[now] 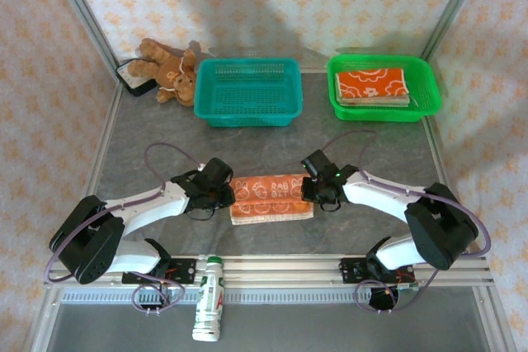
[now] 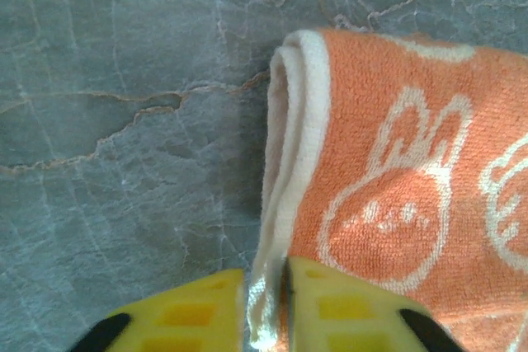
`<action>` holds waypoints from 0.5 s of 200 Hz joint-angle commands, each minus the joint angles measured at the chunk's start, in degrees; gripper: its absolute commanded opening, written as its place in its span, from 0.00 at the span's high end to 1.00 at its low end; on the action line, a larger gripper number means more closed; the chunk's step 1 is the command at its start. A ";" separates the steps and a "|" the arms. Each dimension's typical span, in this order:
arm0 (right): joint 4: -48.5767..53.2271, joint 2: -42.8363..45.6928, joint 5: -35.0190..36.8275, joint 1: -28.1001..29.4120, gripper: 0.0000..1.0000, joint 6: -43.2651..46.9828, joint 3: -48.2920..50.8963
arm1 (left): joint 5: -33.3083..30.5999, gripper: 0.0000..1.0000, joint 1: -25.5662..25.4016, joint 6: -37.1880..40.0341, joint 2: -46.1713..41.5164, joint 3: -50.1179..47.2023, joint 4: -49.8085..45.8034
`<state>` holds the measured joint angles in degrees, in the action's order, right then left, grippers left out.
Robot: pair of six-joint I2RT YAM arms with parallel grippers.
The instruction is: Fold and stack the towels
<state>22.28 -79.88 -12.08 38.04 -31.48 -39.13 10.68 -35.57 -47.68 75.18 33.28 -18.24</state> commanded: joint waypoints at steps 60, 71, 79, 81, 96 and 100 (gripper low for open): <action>3.90 3.21 1.64 -0.40 1.00 0.34 -2.27 | -0.72 1.00 0.33 -0.52 -5.25 2.16 -5.67; 4.94 3.89 1.61 -0.42 1.00 0.55 -2.82 | -0.58 1.00 0.33 -1.13 -6.72 2.64 -7.15; 5.80 4.34 1.75 -0.37 1.00 0.56 -3.18 | -0.40 1.00 0.28 -1.72 -7.74 3.05 -8.20; 5.94 4.50 1.72 -0.41 1.00 0.57 -3.28 | -0.33 1.00 0.19 -1.85 -8.00 3.09 -8.54; 7.58 5.74 1.86 -0.42 1.00 0.80 -3.99 | 0.18 1.00 -0.09 -2.83 -9.69 3.41 -10.28; 8.03 6.18 1.84 -0.42 1.00 0.80 -4.14 | 0.37 1.00 -0.19 -3.20 -10.08 3.46 -10.70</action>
<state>25.82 -76.55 -11.97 38.04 -31.46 -41.06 11.40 -35.57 -48.64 67.79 35.05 -23.38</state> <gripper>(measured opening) 0.043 0.047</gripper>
